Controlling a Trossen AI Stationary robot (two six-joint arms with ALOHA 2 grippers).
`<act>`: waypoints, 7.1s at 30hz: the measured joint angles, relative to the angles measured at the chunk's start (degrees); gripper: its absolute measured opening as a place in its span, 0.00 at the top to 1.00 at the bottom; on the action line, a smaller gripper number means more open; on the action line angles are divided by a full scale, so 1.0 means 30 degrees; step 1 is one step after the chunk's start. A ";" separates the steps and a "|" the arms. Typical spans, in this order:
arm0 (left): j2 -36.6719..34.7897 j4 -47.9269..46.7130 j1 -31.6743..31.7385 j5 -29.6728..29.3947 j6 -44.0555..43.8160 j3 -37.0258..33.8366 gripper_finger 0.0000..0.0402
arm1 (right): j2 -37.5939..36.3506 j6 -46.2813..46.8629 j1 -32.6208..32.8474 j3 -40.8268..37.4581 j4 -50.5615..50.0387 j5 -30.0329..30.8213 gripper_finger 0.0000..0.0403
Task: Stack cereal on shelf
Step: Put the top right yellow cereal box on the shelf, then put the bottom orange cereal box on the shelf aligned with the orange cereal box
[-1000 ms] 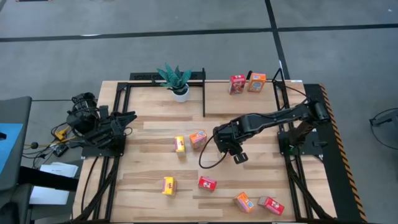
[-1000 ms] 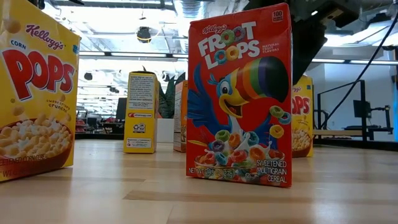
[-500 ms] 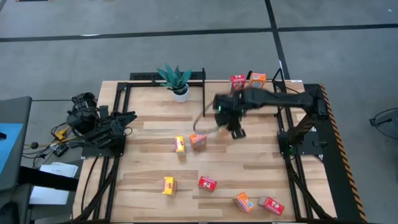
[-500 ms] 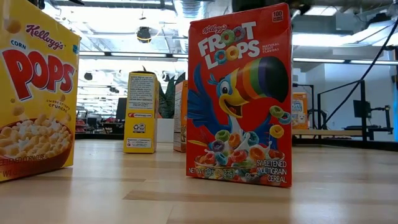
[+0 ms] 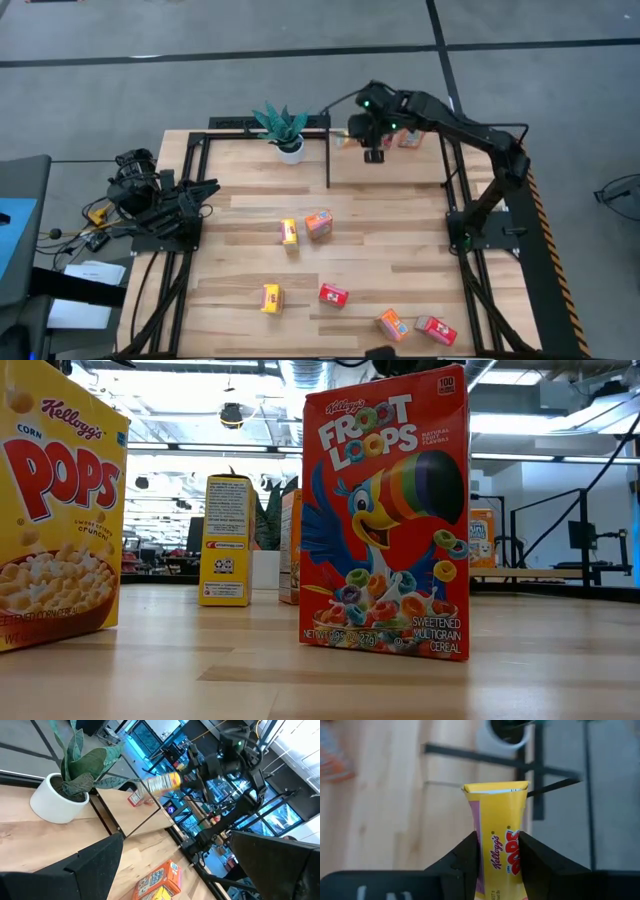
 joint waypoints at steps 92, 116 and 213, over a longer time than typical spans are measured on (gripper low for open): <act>0.0000 -0.0146 0.1354 -0.0003 -0.0508 0.0000 0.11 | 0.6863 -0.1123 -0.3066 0.4444 -0.0674 -0.1472 0.53; 0.0001 -0.0149 0.1354 -0.0003 -0.0559 0.0000 0.11 | 0.6863 -0.0938 -0.3069 0.4444 -0.0324 -0.1936 0.40; 0.0007 -0.1224 0.1353 0.2377 -0.1521 0.0000 0.11 | 0.2150 3.9271 2.4226 -0.2428 -0.1702 -0.2918 0.32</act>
